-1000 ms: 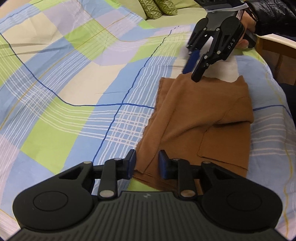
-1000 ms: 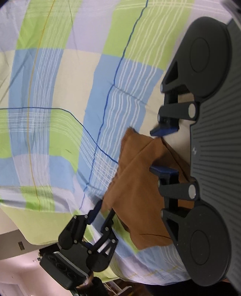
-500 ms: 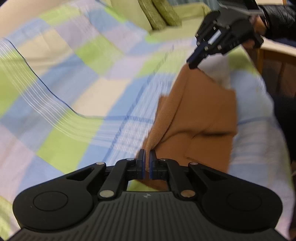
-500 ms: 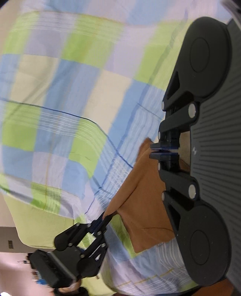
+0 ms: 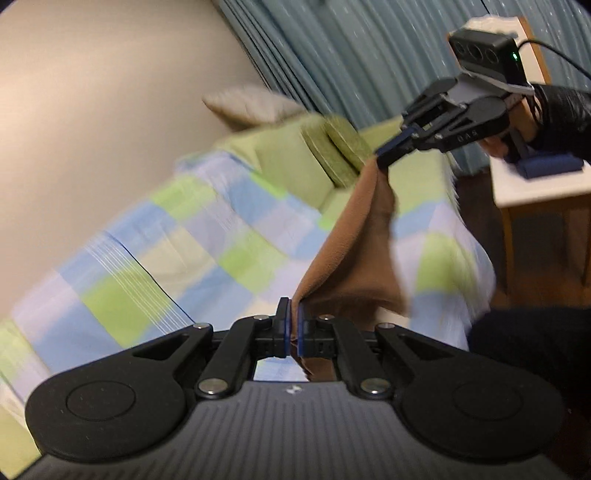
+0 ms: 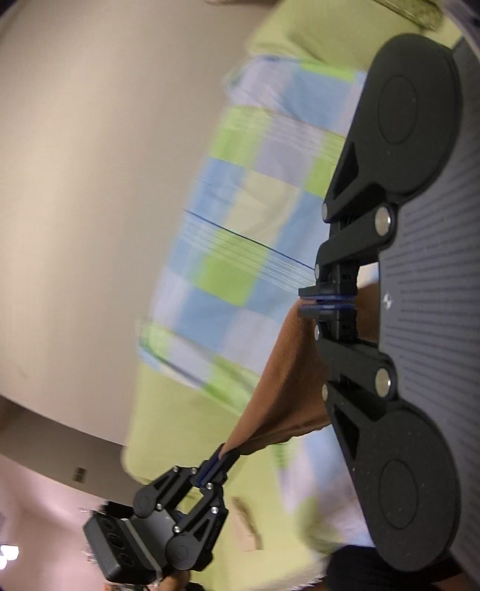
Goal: Fold clothes
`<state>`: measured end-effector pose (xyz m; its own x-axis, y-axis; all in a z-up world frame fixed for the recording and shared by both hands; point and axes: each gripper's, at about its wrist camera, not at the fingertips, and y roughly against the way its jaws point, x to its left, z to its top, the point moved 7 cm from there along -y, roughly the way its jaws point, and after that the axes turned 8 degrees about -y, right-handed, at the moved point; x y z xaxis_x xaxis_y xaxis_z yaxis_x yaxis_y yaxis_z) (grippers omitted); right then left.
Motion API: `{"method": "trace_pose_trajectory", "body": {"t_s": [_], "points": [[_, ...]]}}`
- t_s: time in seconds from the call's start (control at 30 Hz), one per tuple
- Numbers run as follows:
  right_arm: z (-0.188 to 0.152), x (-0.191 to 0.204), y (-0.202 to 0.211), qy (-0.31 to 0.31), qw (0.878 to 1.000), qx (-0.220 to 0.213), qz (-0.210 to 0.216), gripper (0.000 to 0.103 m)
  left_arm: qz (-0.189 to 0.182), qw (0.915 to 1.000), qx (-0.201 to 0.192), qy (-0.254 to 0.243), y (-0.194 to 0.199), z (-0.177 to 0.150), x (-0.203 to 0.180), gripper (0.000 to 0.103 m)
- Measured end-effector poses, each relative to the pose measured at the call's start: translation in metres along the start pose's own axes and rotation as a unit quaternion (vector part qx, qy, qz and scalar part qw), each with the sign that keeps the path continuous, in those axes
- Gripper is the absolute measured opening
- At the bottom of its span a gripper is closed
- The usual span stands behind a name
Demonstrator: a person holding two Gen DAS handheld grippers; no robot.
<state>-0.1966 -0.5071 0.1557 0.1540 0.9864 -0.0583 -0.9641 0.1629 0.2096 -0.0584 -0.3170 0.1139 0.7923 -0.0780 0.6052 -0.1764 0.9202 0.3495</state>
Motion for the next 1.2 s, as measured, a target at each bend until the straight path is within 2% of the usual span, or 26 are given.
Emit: {"method": "trace_pose_trajectory", "body": {"t_s": [0.13,0.27,0.37,0.4,0.47,0.53,0.6,0.67,0.8,0.93,1.03,1.13,1.2], "points": [[0.026,-0.013,-0.004,-0.009,1.000,-0.007,-0.009,0.001,0.017,0.9998,0.006,0.013,-0.006,0.018,0.023,0.001],[0.011,-0.042,-0.048,-0.058,0.998,0.026,0.005,0.001,0.002,0.9985,0.044,0.033,-0.054,-0.005,0.034,0.001],[-0.028,-0.065,-0.101,-0.088,0.994,0.069,0.013,0.001,-0.023,0.9945,0.086,0.056,-0.115,-0.043,0.035,0.001],[-0.046,-0.073,-0.122,-0.096,0.991,0.086,0.015,0.001,-0.035,0.9911,0.108,0.069,-0.149,-0.067,0.034,0.001],[-0.079,-0.088,-0.164,-0.109,0.987,0.119,0.021,0.001,-0.049,0.9861,0.136,0.083,-0.185,-0.100,0.036,0.001],[-0.113,-0.100,-0.203,-0.115,0.981,0.155,0.025,0.001,-0.067,0.9770,0.172,0.107,-0.241,-0.144,0.032,0.000],[-0.158,-0.114,-0.255,-0.122,0.972,0.200,0.030,0.001,-0.068,0.9701,0.193,0.131,-0.275,-0.173,0.031,0.000],[-0.187,-0.122,-0.285,-0.116,0.968,0.222,0.026,0.001,-0.065,0.9650,0.204,0.152,-0.297,-0.193,0.031,0.000],[-0.226,-0.133,-0.328,-0.124,0.961,0.244,0.025,0.000,-0.060,0.9594,0.210,0.178,-0.323,-0.223,0.027,0.000],[-0.245,-0.143,-0.340,-0.143,0.955,0.260,0.007,0.000,-0.061,0.9581,0.203,0.193,-0.321,-0.227,0.019,0.000],[-0.236,-0.146,-0.316,-0.155,0.956,0.248,-0.015,0.004,-0.060,0.9583,0.196,0.199,-0.307,-0.219,0.009,0.003],[-0.220,-0.140,-0.269,-0.195,0.954,0.225,-0.003,0.008,-0.067,0.9583,0.185,0.207,-0.285,-0.217,0.000,0.004],[-0.219,-0.124,-0.233,-0.228,0.946,0.229,0.029,0.013,-0.074,0.9582,0.175,0.213,-0.266,-0.211,-0.012,0.005]]}}
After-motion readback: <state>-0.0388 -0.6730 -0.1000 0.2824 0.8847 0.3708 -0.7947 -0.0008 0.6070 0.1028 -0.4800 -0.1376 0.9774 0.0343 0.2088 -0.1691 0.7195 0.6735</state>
